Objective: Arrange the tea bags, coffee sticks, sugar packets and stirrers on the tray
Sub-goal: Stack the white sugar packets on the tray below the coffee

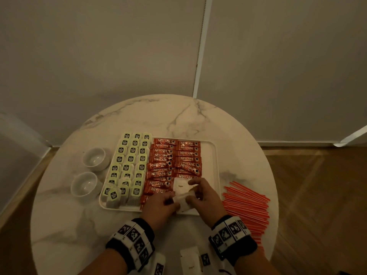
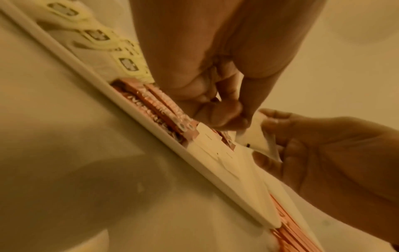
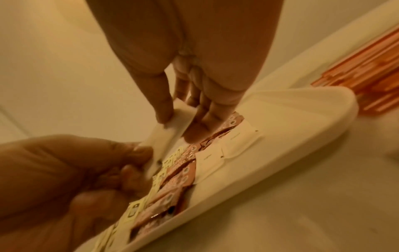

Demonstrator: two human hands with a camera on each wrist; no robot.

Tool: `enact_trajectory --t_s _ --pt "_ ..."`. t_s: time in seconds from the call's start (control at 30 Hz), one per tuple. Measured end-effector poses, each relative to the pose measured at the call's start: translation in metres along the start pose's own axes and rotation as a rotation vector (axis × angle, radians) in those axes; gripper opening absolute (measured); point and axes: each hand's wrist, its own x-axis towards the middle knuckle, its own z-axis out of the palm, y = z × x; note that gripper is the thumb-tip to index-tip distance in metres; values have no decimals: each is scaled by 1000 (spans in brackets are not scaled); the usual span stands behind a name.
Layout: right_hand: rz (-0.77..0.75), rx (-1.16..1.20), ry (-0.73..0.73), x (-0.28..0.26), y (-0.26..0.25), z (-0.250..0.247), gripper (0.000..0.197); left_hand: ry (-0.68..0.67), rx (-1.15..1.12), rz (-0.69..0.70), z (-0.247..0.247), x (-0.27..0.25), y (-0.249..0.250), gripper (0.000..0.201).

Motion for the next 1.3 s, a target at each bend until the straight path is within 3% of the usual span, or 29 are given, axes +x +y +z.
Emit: enact_trajectory --t_s 0.17,0.23,0.3,0.47,0.57,0.67,0.9,1.3 --pt "32 105 65 -1 2 7 29 -17 -619 -214 8 -5 3 19" --pt "31 24 43 -2 2 10 18 -46 -654 -222 11 -6 2 21" --pt "46 -26 48 0 4 12 15 -42 -484 -192 12 -6 0 22" --pt "165 -145 242 10 9 11 18 228 84 74 5 -7 -9 15" --pt "251 -99 299 13 11 20 14 187 290 260 2 -7 -17 11" --pt "309 -31 316 13 13 30 17 121 434 328 2 -7 -22 17" --pt "272 -100 299 8 17 36 17 79 661 342 0 -9 -22 35" --pt "231 -321 247 12 16 41 13 73 656 245 -6 -6 -28 46"
